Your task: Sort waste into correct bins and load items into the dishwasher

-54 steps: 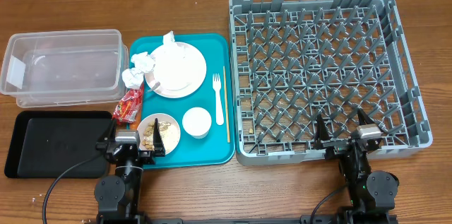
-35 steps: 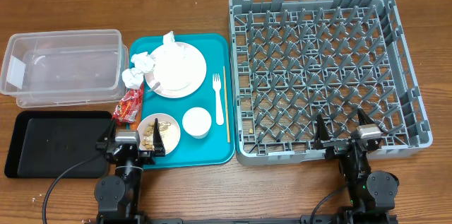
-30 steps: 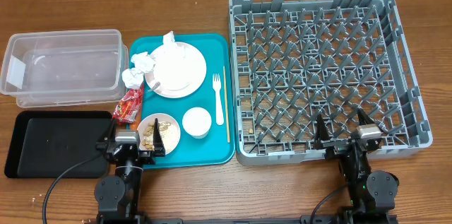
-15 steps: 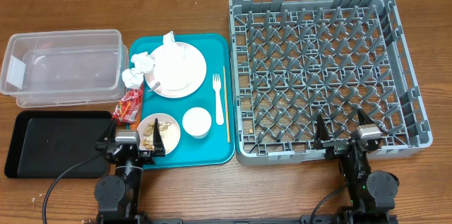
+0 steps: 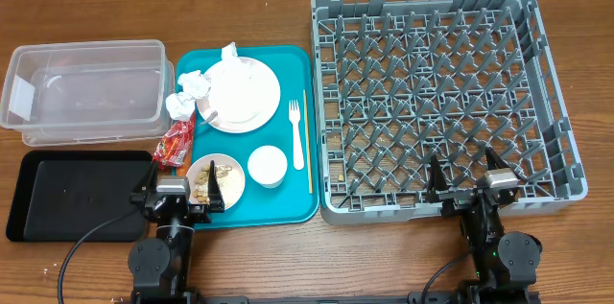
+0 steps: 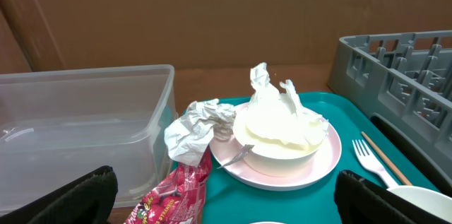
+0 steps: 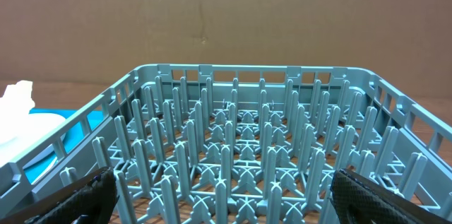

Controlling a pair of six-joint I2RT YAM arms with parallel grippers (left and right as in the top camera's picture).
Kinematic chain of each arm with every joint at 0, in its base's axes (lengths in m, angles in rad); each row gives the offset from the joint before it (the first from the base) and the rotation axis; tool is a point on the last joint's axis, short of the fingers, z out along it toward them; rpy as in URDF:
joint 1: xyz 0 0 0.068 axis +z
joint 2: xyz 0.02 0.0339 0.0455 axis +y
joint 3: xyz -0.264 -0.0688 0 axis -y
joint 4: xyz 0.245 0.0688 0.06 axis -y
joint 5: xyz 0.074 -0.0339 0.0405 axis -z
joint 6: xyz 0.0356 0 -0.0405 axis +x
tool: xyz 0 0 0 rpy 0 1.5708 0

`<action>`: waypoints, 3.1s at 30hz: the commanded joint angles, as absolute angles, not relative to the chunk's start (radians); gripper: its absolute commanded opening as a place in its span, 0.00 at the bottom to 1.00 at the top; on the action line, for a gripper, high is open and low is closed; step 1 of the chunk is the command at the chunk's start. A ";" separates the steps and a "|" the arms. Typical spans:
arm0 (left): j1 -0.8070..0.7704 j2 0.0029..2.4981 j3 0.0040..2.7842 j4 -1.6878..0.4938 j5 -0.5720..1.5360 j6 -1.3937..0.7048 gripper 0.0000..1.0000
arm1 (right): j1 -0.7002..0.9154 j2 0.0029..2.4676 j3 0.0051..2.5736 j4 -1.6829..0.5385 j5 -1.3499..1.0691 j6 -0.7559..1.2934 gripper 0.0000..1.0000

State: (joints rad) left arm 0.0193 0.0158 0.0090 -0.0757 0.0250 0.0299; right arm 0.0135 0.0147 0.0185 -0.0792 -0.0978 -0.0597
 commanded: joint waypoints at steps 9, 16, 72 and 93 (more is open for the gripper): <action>0.011 0.004 0.005 -0.076 0.026 0.043 1.00 | 0.010 0.003 0.008 -0.075 -0.094 -0.056 1.00; 0.011 0.004 0.005 -0.076 0.026 0.043 1.00 | 0.010 0.003 0.008 -0.075 -0.094 -0.057 1.00; 0.012 1.354 1.514 -1.158 0.461 0.019 1.00 | 0.010 0.003 0.008 -0.075 -0.094 -0.057 1.00; 0.012 1.716 1.514 -1.090 0.046 -0.090 1.00 | 0.010 0.003 0.008 -0.075 -0.094 -0.056 1.00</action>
